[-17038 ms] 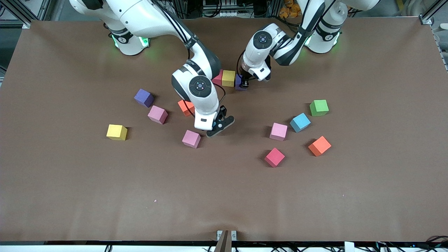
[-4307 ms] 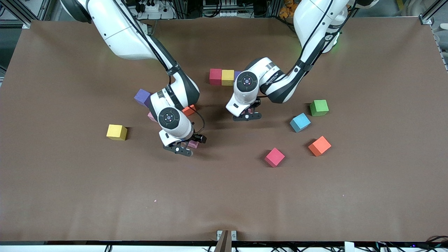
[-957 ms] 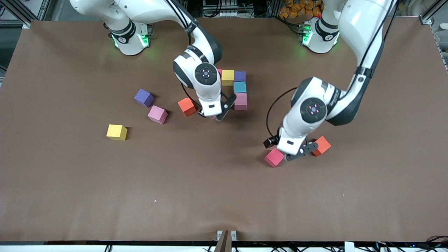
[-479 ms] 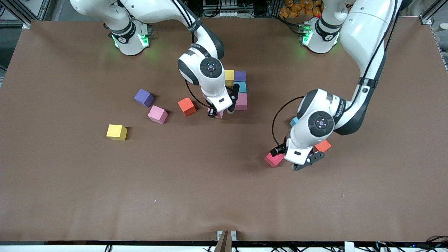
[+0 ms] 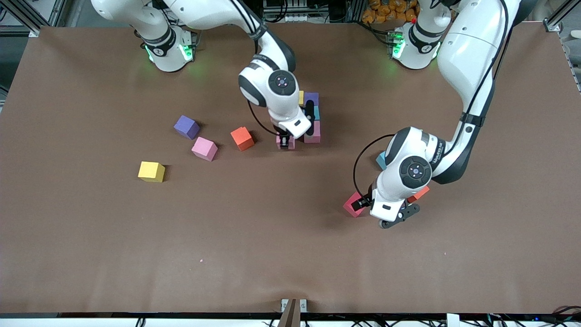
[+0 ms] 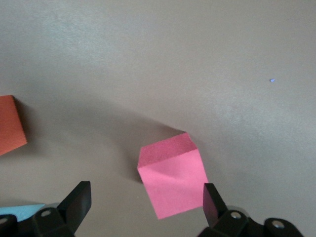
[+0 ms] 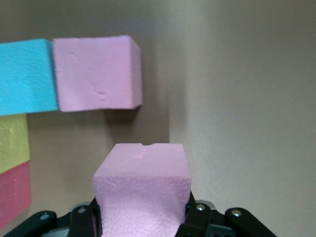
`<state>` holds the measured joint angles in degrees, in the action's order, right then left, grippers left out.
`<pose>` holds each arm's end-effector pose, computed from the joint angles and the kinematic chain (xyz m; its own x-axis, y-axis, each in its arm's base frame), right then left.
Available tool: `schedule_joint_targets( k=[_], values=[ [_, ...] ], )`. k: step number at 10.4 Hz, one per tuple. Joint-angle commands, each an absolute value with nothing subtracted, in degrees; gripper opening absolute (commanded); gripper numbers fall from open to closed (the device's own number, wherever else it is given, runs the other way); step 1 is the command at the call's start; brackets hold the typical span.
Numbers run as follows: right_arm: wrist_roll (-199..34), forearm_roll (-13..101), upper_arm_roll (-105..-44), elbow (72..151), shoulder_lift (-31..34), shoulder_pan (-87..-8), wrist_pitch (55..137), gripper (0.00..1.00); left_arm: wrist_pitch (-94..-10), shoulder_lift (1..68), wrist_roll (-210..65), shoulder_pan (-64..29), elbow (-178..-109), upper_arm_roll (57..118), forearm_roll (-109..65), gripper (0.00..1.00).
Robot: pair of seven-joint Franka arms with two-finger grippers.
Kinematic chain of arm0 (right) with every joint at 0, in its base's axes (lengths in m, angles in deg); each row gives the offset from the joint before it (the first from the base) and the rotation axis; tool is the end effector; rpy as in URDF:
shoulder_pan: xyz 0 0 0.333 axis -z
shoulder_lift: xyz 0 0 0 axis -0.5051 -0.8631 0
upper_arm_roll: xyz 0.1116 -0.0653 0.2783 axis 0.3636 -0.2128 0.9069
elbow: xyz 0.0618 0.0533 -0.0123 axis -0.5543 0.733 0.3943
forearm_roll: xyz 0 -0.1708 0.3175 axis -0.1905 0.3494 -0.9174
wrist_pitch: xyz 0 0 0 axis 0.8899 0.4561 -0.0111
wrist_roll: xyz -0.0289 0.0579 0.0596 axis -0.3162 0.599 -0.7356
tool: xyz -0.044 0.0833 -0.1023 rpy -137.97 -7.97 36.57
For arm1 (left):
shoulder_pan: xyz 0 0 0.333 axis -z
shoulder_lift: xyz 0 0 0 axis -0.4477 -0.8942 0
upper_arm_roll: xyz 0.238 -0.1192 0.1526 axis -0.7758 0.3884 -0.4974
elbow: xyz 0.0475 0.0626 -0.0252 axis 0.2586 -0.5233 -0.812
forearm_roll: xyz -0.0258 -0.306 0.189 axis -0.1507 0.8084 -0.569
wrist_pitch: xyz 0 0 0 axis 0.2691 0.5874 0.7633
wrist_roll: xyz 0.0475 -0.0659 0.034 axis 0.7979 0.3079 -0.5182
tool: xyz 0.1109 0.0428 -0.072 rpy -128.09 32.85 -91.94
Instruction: Form number 2 with 11 blocks
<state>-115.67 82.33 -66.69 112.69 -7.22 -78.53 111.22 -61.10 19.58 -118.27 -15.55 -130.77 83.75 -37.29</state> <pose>0.4020 0.4882 0.2332 -0.0006 0.9998 -0.0217 0.9998 0.0002 -0.0203 0.6272 -0.2635 0.2382 0.8957 0.4416 -0.0521 0.4440 -0.8946 0.0508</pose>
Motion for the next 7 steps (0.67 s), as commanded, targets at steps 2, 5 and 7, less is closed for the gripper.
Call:
schedule_joint_targets(
  k=[2, 5, 7],
  values=[
    [-116.27, 84.29, -66.89, 112.87, -7.95, -79.73, 112.20, 0.42, -62.23, 17.20, -119.62, -14.38, -127.51, 82.83, -38.78, 1.00],
    [-115.75, 85.17, -66.89, 112.78, -8.92, -80.35, 112.91, 0.42, -61.89, 19.03, -118.23, -16.56, -128.82, 82.65, -39.13, 1.00],
    [-115.75, 85.17, -66.89, 112.69, -9.80, -80.87, 113.60, 0.42, -61.88, 22.19, -113.84, -19.81, -133.46, 83.09, -39.31, 1.00]
  ],
)
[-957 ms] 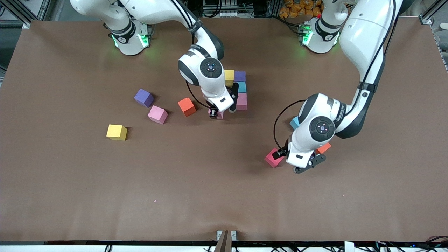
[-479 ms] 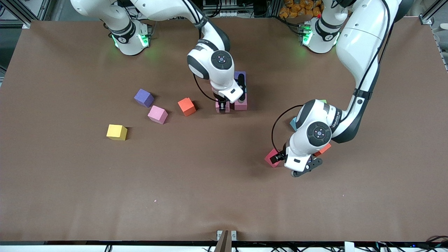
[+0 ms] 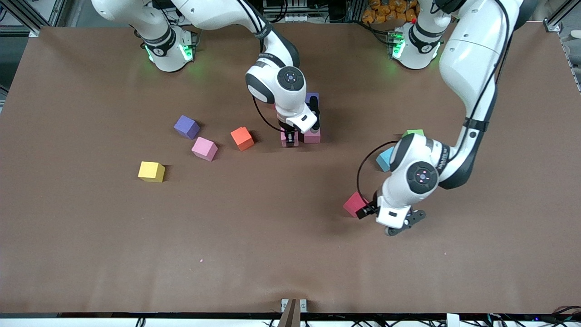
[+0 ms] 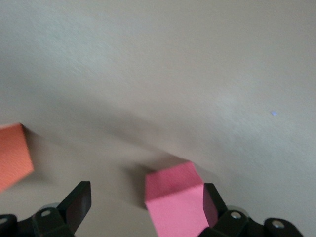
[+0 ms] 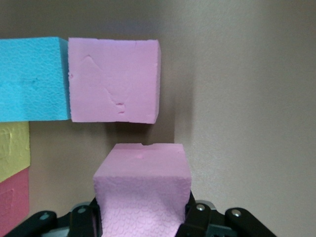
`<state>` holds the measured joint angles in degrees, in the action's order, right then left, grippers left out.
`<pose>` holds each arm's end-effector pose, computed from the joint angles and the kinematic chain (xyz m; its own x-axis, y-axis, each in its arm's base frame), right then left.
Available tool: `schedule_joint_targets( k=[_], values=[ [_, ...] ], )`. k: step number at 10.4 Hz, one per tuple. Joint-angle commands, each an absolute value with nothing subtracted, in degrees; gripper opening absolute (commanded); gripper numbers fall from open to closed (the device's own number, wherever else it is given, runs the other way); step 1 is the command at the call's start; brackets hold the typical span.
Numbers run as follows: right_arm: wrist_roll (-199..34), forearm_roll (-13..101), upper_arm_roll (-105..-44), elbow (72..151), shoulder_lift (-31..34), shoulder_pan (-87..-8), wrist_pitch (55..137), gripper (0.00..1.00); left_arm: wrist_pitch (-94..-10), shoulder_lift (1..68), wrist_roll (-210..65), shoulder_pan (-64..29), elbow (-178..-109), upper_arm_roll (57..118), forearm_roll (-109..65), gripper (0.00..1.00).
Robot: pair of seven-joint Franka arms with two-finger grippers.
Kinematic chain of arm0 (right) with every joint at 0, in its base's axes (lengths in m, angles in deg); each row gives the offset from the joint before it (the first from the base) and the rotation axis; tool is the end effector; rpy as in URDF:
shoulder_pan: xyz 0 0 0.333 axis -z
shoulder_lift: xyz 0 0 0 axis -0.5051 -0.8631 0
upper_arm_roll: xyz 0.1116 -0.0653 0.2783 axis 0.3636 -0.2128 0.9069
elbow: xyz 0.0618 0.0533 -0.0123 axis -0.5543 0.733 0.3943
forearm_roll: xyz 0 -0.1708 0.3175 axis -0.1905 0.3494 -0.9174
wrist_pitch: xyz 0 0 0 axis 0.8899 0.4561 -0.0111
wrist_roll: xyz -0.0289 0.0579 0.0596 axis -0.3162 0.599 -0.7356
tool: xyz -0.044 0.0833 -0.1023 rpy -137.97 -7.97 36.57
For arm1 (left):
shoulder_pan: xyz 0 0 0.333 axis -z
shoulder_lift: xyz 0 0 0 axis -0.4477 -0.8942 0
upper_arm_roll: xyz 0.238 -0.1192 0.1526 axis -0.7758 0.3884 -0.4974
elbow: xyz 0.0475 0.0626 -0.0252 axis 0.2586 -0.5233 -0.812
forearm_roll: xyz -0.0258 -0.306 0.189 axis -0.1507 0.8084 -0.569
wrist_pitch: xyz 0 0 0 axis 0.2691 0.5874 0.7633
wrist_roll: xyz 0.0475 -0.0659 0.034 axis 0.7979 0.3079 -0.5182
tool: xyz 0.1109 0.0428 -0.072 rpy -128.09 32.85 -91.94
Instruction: Form number 2 with 11 blocks
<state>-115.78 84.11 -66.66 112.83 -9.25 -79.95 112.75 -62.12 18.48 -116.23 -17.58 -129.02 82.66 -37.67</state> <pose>0.3899 0.4968 0.2121 -0.0490 0.9979 -0.0427 0.9988 0.0485 -0.0118 0.6489 -0.2319 0.2380 0.8896 0.4563 -0.0220 0.4567 -0.8873 0.0634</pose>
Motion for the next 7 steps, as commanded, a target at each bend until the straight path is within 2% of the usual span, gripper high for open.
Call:
schedule_joint_targets(
  k=[1, 7],
  values=[
    [-115.75, 85.17, -66.89, 112.69, -10.15, -81.05, 113.78, 0.42, -61.88, 23.86, -110.17, -22.09, -136.10, 83.18, -39.31, 1.00],
    [-115.57, 85.08, -66.89, 112.25, -11.47, -81.49, 114.93, 0.43, -62.50, 31.16, -103.80, -30.02, -150.52, 83.36, -38.96, 1.00]
  ],
)
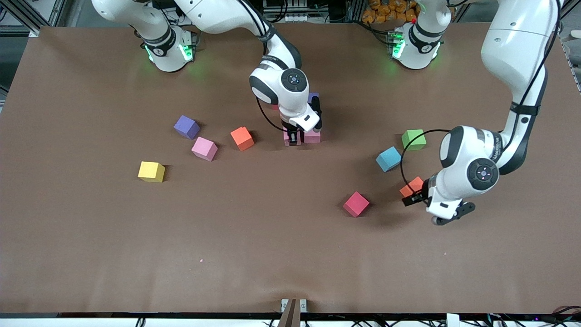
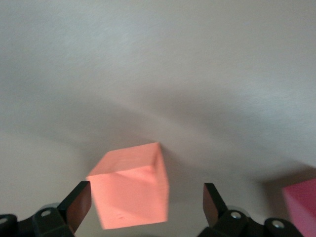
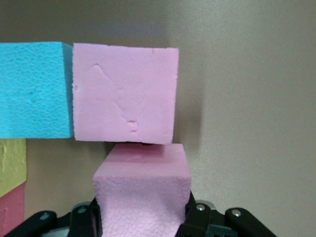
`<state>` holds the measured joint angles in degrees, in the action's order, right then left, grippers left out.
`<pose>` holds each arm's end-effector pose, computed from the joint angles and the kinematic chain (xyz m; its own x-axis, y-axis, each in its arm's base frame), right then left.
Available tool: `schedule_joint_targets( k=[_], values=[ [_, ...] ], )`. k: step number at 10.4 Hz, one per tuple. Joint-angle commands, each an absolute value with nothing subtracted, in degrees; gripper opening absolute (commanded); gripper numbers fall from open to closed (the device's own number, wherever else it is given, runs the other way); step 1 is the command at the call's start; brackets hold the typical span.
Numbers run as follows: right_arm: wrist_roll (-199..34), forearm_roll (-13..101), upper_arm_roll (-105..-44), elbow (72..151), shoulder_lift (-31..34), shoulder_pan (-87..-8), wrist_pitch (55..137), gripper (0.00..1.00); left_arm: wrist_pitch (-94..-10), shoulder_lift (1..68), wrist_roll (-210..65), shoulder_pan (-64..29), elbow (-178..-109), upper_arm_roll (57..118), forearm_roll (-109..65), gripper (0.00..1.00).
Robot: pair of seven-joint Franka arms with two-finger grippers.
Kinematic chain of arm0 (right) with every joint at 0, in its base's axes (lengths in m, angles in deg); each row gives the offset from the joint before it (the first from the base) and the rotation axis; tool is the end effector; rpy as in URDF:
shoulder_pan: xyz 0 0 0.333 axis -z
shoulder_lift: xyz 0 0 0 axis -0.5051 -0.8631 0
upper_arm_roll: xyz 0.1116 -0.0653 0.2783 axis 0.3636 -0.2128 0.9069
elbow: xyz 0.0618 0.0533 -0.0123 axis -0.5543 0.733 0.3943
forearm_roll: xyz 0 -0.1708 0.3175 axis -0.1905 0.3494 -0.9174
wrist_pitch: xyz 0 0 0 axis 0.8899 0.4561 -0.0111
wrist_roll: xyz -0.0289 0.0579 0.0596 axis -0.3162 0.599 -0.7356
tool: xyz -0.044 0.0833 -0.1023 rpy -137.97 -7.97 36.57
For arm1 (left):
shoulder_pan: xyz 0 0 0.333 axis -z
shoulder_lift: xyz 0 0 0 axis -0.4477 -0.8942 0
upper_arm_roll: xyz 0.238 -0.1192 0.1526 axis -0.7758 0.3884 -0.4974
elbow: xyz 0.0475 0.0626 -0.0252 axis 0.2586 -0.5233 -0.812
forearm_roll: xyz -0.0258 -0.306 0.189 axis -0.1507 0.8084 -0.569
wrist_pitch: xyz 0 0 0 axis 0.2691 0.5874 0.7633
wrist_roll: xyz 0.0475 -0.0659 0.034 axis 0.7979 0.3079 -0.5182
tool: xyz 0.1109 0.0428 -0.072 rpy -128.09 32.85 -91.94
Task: Form number 2 with 11 blocks
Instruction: 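Release the pink cube with the right gripper while the left gripper grasps orange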
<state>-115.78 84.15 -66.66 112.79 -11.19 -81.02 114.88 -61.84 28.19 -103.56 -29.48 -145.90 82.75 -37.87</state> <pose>0.3809 0.5052 0.1941 -0.0687 0.9969 -0.0381 0.9976 0.0683 -0.0110 0.6094 -0.0972 0.2277 0.9080 0.4075 -0.0977 0.4064 -0.9131 -0.0322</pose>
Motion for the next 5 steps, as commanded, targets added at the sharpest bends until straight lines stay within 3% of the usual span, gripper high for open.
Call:
schedule_joint_targets(
  k=[1, 5],
  values=[
    [-114.61, 85.08, -66.89, 112.25, -11.47, -81.66, 114.93, 0.44, -63.46, 31.17, -104.58, -30.02, -151.75, 83.36, -38.87, 1.00],
    [-112.58, 84.91, -66.80, 111.99, -11.91, -82.37, 114.75, 0.44, -64.26, 30.64, -104.77, -31.07, -152.73, 83.27, -38.87, 1.00]
  ],
)
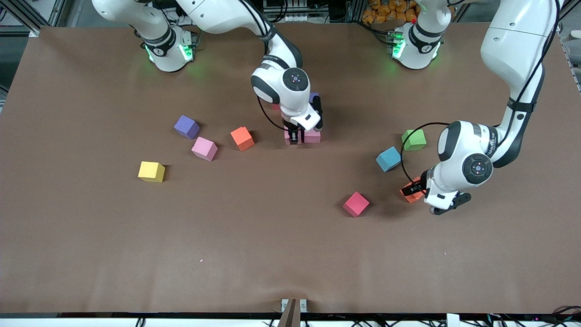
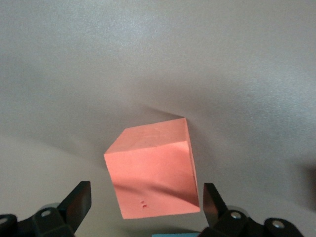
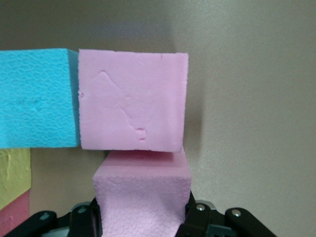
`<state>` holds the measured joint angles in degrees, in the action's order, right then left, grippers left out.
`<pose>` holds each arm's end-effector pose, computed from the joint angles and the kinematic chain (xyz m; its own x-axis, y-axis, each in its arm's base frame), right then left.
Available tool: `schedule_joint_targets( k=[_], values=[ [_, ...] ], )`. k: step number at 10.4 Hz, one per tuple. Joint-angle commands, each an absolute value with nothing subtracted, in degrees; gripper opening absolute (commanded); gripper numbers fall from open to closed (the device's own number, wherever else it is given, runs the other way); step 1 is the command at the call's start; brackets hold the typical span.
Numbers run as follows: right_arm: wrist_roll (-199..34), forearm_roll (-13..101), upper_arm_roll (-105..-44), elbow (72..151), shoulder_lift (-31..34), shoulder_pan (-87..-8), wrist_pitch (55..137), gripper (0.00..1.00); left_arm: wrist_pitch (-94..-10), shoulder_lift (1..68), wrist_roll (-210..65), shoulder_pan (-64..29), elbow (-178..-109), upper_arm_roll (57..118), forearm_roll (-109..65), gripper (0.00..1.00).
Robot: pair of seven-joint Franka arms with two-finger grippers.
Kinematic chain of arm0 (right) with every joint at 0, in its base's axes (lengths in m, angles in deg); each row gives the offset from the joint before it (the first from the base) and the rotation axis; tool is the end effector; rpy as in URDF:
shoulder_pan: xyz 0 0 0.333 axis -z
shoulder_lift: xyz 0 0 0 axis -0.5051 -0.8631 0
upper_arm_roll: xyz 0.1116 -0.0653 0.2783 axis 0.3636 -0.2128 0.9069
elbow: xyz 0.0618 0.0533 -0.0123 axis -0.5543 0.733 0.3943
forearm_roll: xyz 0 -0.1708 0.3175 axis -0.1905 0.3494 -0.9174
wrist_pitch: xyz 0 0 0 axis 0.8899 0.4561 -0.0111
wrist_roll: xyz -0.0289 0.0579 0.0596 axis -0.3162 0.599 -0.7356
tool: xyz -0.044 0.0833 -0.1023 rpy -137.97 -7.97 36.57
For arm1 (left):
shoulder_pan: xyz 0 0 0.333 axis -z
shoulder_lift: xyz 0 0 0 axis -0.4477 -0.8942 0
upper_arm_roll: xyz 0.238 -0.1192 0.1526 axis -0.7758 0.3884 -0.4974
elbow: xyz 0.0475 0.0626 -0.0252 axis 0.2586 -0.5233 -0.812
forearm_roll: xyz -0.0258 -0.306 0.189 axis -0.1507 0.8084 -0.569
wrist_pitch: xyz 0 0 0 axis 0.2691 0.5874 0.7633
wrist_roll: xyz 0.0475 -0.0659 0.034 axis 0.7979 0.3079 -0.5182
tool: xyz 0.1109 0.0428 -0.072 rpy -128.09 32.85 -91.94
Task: Form number 2 with 11 blocks
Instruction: 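Release the pink cube with the right gripper while the left gripper grasps orange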
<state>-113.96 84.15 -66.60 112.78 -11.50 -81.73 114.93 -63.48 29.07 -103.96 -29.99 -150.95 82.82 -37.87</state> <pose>0.3738 0.5098 0.1908 -0.0503 0.9979 -0.0412 0.9987 0.0498 -0.0132 0.5861 -0.0930 0.2058 0.9008 0.4130 -0.1340 0.4091 -0.9107 -0.0564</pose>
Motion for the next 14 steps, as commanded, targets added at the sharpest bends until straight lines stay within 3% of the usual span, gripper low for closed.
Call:
schedule_joint_targets(
  k=[1, 7, 10, 11, 14],
  values=[
    [-112.41, 84.73, -66.80, 111.90, -12.08, -82.37, 114.75, 0.44, -64.34, 30.38, -104.77, -30.99, -152.65, 83.27, -39.05, 1.00],
    [-109.95, 84.29, -66.80, 111.29, -12.52, -82.98, 114.66, 0.45, -65.57, 28.45, -104.77, -30.90, -151.68, 83.27, -39.14, 0.97],
    [-109.95, 84.29, -66.80, 110.85, -12.79, -82.98, 114.66, 0.45, -65.57, 26.78, -104.59, -30.55, -150.19, 83.27, -39.22, 0.60],
    [-109.95, 84.38, -66.80, 110.85, -12.87, -82.98, 114.66, 0.46, -65.57, 26.86, -104.59, -30.55, -149.84, 83.27, -39.22, 0.51],
    [-109.86, 84.38, -66.80, 110.85, -12.96, -82.98, 114.75, 0.51, -65.57, 26.95, -104.77, -30.46, -149.75, 83.27, -39.22, 0.43]
  ],
)
